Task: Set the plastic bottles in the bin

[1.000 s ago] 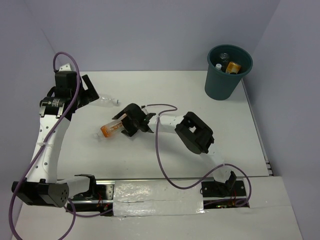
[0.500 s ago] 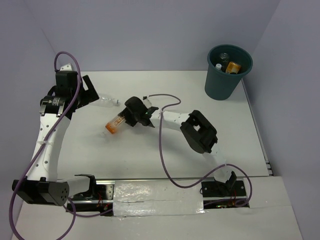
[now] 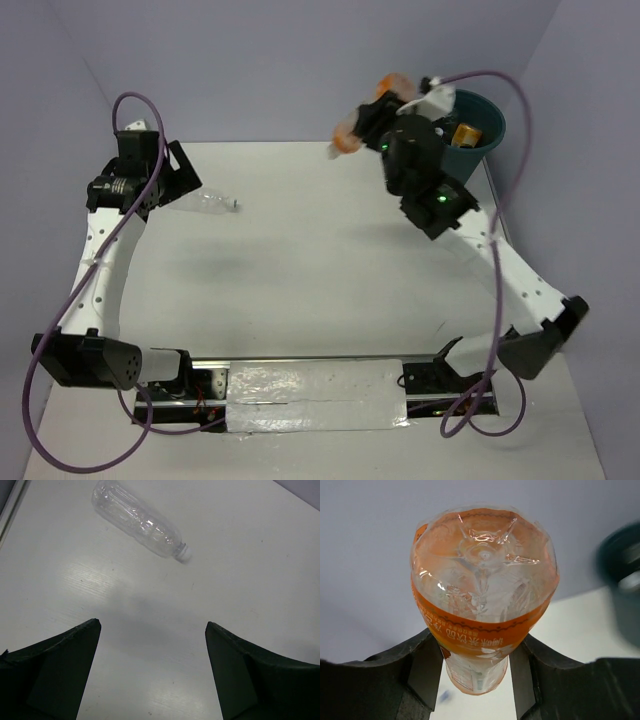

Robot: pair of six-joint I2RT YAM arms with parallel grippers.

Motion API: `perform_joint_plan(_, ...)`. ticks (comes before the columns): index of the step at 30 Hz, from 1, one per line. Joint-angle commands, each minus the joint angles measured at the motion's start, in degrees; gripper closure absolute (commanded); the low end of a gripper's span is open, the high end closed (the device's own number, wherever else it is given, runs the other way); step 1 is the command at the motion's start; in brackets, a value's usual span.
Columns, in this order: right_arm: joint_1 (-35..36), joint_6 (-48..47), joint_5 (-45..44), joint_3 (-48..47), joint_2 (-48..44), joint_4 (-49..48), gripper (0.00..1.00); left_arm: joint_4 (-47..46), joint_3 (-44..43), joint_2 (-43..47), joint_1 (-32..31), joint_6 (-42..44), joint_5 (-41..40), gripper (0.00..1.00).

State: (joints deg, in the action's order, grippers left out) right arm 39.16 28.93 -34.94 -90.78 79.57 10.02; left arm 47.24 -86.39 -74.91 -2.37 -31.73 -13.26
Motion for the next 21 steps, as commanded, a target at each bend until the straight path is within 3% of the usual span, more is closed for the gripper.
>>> perform_joint_plan(1,-4.58,-25.55,-14.52,-1.85,-2.57,-3.75,0.57,-3.12,-1.15,-1.46,0.35,-1.06,1.21,0.01)
perform_joint_plan(3,-8.99,-32.61,-17.26,-4.29,-2.67,-5.62,0.56,-3.91,-0.54,-1.73,0.35,-1.58,1.91,0.01)
perform_joint_plan(7,-21.28,-32.53,-15.07,-11.42,1.19,-1.16,0.56,-5.49,0.08,-2.43,0.35,-2.11,4.2,0.01)
perform_joint_plan(13,-29.65,-30.87,-19.19,-31.0,17.09,10.36,0.54,-6.37,0.08,-3.83,0.35,-2.2,4.99,0.01)
perform_joint_plan(17,-32.99,-31.04,-17.37,-32.26,22.11,9.49,0.53,-6.72,0.43,-4.8,0.35,-2.38,5.08,0.01)
perform_joint_plan(21,-36.78,-23.42,-12.1,-37.44,27.91,15.97,0.52,-7.17,0.7,-5.68,0.35,-2.73,5.08,0.01)
